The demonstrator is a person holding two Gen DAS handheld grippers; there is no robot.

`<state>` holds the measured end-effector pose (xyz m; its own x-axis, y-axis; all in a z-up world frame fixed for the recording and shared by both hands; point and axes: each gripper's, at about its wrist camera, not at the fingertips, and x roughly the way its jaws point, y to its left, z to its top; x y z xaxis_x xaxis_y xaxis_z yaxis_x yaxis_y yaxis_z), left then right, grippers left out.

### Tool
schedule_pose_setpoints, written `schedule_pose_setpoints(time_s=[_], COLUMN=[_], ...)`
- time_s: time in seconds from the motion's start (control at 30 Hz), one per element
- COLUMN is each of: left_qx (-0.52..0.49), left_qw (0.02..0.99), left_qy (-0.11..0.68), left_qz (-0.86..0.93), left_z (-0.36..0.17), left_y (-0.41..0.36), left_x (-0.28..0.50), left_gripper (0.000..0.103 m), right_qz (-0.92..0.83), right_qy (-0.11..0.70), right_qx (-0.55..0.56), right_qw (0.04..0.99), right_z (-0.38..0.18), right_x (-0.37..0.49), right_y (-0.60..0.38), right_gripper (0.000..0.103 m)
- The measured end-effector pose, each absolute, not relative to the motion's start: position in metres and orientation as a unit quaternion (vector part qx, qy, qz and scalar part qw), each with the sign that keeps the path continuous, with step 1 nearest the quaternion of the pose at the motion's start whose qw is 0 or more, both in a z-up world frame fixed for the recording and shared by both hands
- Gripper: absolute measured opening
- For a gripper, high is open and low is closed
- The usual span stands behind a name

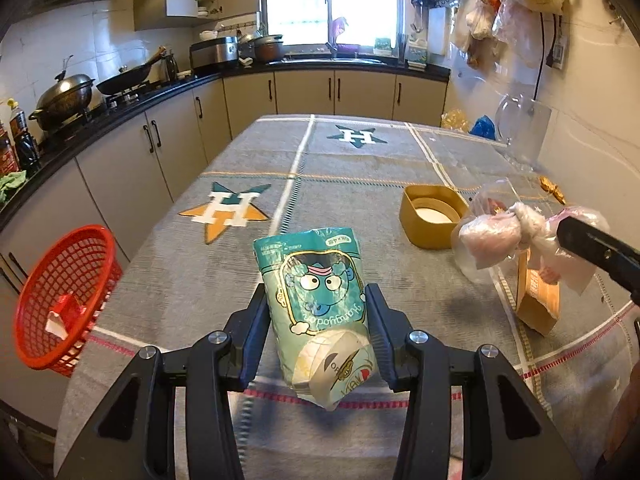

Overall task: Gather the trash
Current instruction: 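Carry the tissue pack with left tool while right tool carries plastic bag to basket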

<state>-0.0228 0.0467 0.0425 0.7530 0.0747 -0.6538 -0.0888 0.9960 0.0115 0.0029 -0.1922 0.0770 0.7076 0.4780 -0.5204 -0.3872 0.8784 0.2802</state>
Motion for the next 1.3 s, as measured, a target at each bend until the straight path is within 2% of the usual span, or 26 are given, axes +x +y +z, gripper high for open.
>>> schedule_pose_setpoints(time_s=[0.8, 1.3], left_qx=[-0.06, -0.089], left_qw=[0.94, 0.93], left_qy=[0.323, 0.309], left_qz=[0.096, 0.179], left_z=[0.07, 0.078], left_y=[0.135, 0.225], left_x=[-0.073, -0.099], left_gripper=[0.046, 0.046], right_qz=[0.297, 0.357], right_qy=[0.335, 0.368], right_qx=[0.042, 0.024], right_qw=[0.893, 0.858], right_z=[0.094, 0.104], right_x=[-0.029, -0.016], right_y=[-0.097, -0.023], right_gripper=[0.024, 0.024])
